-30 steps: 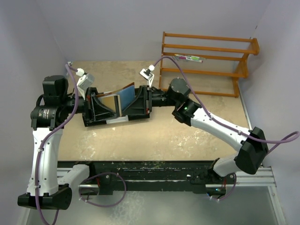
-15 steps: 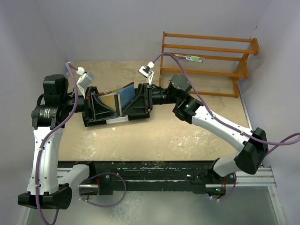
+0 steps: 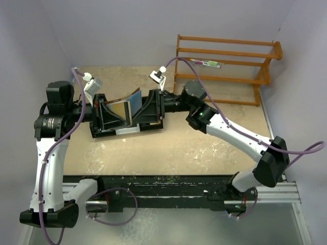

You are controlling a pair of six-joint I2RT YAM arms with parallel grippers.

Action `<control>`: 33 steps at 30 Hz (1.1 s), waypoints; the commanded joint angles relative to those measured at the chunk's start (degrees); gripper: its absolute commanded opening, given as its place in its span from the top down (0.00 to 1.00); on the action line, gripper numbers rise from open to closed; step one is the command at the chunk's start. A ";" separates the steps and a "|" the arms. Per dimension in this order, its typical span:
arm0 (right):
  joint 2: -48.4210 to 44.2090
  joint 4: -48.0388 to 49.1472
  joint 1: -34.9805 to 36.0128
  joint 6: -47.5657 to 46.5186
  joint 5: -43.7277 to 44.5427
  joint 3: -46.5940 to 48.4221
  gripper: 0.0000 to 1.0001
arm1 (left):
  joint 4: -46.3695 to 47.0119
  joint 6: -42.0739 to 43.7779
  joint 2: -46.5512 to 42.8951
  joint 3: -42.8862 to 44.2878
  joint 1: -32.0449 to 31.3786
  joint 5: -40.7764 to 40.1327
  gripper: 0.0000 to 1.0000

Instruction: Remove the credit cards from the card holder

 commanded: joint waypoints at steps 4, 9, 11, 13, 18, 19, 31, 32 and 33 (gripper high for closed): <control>2.48 1.78 0.59 -1.28 6.25 2.59 0.34 | 0.14 -0.39 -1.28 0.62 -0.96 9.81 0.93; 2.15 1.89 0.98 -1.57 6.55 1.93 0.34 | -0.45 0.66 -1.78 -0.08 -0.94 10.65 0.93; 2.01 2.04 1.03 -1.65 6.67 1.68 0.35 | -0.53 0.95 -1.88 -0.39 -0.94 11.08 0.93; 2.15 2.82 1.03 -1.54 6.47 1.50 0.36 | -0.56 0.92 -1.84 -0.74 -0.94 11.48 0.93; 2.47 5.45 1.03 1.38 4.07 2.02 0.41 | -1.22 0.93 -1.89 -0.61 -0.94 10.71 0.93; 2.26 4.55 1.03 0.64 3.59 2.52 0.41 | -1.36 0.91 -1.88 -0.57 -0.94 10.37 0.93; 1.92 -7.23 0.77 -8.22 4.59 9.66 0.51 | -9.39 8.17 0.53 0.65 -0.94 2.84 0.92; 1.84 -8.25 0.77 -9.04 4.86 10.10 0.51 | -10.37 9.00 0.84 0.93 -0.95 2.77 0.92; 1.90 -8.73 0.72 -9.57 5.06 10.36 0.51 | -11.46 10.16 1.22 1.22 -0.94 2.90 0.92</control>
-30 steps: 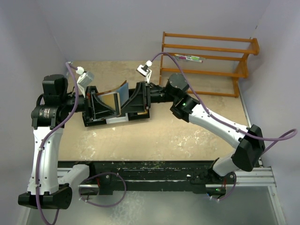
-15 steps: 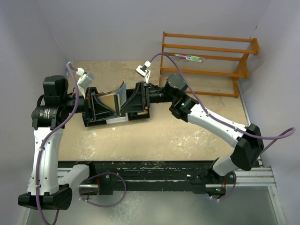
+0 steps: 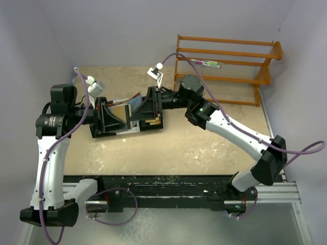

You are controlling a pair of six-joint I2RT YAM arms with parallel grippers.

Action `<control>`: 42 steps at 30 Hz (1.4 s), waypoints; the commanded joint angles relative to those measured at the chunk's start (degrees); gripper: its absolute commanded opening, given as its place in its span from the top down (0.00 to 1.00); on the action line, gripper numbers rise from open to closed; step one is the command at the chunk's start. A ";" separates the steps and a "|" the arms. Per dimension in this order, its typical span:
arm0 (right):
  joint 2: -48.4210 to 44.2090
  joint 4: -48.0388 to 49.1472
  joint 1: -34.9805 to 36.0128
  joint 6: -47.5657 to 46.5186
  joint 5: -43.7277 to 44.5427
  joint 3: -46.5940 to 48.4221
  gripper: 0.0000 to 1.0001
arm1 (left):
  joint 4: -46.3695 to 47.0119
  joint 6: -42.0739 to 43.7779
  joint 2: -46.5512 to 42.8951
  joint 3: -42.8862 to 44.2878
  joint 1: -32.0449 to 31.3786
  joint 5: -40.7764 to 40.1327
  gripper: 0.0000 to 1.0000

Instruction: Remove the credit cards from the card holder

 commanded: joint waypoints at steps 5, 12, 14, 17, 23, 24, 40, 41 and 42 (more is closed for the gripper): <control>1.29 1.99 0.28 -4.40 4.86 4.83 0.55 | -6.91 5.18 1.63 2.02 -0.96 5.66 0.91; 1.57 4.16 0.29 -3.86 5.49 4.30 0.68 | -6.28 3.70 1.03 2.33 -0.96 7.32 0.88; 1.31 4.74 0.29 -3.21 5.16 3.53 0.75 | -5.71 2.78 1.11 2.47 -0.98 7.42 0.87; 0.80 6.11 0.24 -2.44 3.31 2.01 0.84 | -4.80 1.81 0.96 2.63 -0.96 9.38 0.84; -0.40 5.93 -0.08 -3.13 3.57 0.32 1.00 | -4.54 1.04 0.50 2.53 -0.96 10.86 0.81; -0.57 5.88 -0.29 -3.19 3.59 -0.09 1.00 | -4.54 1.03 0.44 2.43 -0.98 11.26 0.80; -6.33 5.67 -5.46 -3.50 2.49 -6.56 1.00 | 0.38 -2.71 -0.68 2.00 -0.97 6.63 0.81; -6.74 5.34 -5.94 -3.77 2.53 -6.89 1.00 | 0.56 -2.75 -0.51 2.00 -0.96 5.54 0.81; -7.18 4.94 -6.40 -3.99 2.42 -7.32 1.00 | 0.63 -2.64 -0.36 1.95 -0.97 4.89 0.81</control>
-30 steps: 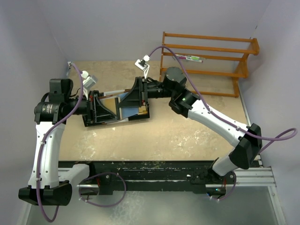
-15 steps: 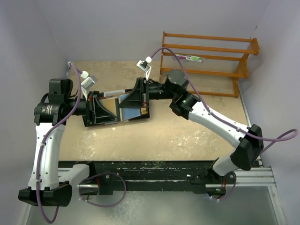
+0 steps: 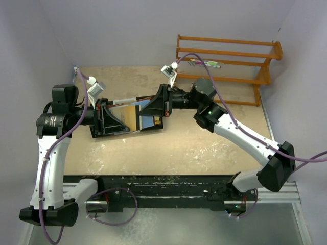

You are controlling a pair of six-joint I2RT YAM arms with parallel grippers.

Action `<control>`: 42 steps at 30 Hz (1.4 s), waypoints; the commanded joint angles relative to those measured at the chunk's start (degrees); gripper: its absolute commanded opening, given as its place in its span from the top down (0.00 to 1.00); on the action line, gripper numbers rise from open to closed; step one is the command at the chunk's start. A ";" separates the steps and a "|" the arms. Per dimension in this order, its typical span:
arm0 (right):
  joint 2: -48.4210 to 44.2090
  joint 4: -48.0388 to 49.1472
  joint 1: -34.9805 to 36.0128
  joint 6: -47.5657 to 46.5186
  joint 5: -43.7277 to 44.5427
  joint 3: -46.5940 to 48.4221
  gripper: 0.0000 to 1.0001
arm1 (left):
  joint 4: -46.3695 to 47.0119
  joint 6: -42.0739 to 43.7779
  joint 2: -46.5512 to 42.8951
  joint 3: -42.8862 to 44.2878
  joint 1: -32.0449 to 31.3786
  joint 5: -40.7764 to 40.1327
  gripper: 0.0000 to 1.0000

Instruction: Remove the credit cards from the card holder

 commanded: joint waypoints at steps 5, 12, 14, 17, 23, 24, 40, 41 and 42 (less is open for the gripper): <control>-3.91 -3.84 -6.41 -3.38 -0.90 -2.95 1.00 | 3.19 1.07 -0.78 1.72 -0.39 -7.71 0.84; -5.38 -9.66 -13.92 -6.93 -3.02 -5.52 1.00 | -0.59 7.51 1.07 2.96 -0.39 -24.81 0.89; -5.78 -10.96 -15.79 -7.65 -2.84 -6.60 1.00 | -1.24 9.10 1.13 3.67 -0.43 -27.35 0.89; -5.43 -14.85 -16.82 -11.27 -0.32 -6.75 1.00 | -2.21 10.89 0.65 4.77 -0.39 -29.24 0.89; 0.97 -22.99 -15.97 -19.71 9.84 -3.24 1.00 | -4.40 13.63 0.38 7.09 -0.39 -35.37 0.89; 2.77 -23.13 -15.62 -20.00 10.81 -2.70 1.00 | -4.96 14.04 0.09 7.21 -0.43 -35.02 0.89; 30.59 -29.03 -10.79 -24.47 24.78 16.73 1.00 | -10.87 15.48 -0.67 9.47 -0.43 -18.26 0.88; 31.62 -29.53 -10.62 -24.84 25.40 17.53 1.00 | -11.00 15.48 -0.63 9.66 -0.39 -17.24 0.88; 32.62 -29.55 -10.52 -24.85 25.65 17.96 1.00 | -11.14 15.42 -0.60 9.83 -0.41 -16.26 0.88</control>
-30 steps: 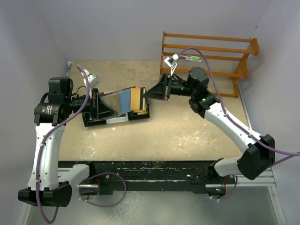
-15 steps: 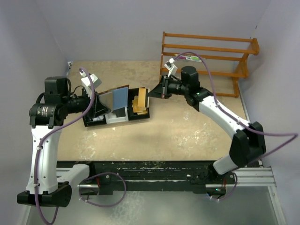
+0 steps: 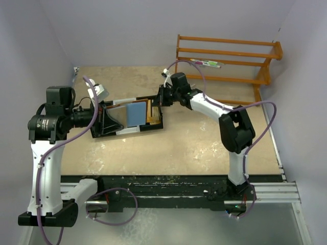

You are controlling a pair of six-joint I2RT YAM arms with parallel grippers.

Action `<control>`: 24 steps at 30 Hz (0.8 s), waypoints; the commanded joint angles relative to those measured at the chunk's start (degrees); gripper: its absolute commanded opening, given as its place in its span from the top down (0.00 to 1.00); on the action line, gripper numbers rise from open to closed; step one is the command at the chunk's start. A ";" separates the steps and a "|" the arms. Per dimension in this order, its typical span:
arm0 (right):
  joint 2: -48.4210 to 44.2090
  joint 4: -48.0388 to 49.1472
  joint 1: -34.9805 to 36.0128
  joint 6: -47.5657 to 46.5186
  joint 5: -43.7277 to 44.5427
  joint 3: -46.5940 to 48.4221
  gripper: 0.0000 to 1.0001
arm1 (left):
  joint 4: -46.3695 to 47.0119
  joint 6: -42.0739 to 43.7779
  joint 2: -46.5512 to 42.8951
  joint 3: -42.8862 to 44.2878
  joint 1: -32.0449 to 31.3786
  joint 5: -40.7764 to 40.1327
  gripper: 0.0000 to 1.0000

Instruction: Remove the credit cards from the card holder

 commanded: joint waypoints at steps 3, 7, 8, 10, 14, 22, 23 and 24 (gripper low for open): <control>3.81 -1.46 1.34 -2.41 4.42 5.96 1.00 | -0.30 0.85 -0.27 3.53 -0.15 9.15 0.88; 5.44 -2.61 1.44 -3.44 7.22 6.75 1.00 | -1.25 0.81 -0.49 4.81 -0.16 11.00 0.88; 5.85 -3.21 1.42 -3.84 7.68 7.14 1.00 | -1.48 0.74 -0.58 5.02 -0.15 11.34 0.88; 6.39 -4.75 1.54 -5.24 8.97 8.31 1.00 | -1.36 0.44 -0.87 5.08 -0.15 12.22 0.88; 5.34 -8.96 1.57 -7.37 13.11 10.70 0.77 | -1.08 -0.61 -0.60 5.47 -0.20 14.83 0.88; -11.59 -9.56 1.68 -8.28 14.46 6.47 0.35 | -0.42 -2.02 -0.10 6.47 -0.16 16.23 0.88; -14.28 -10.80 1.72 -8.03 13.06 5.51 0.33 | -0.50 -1.87 -0.13 6.32 -0.15 16.01 0.88; -17.11 -10.15 1.62 -6.63 11.60 4.20 0.31 | -0.63 -1.51 -0.18 6.07 -0.16 15.61 0.88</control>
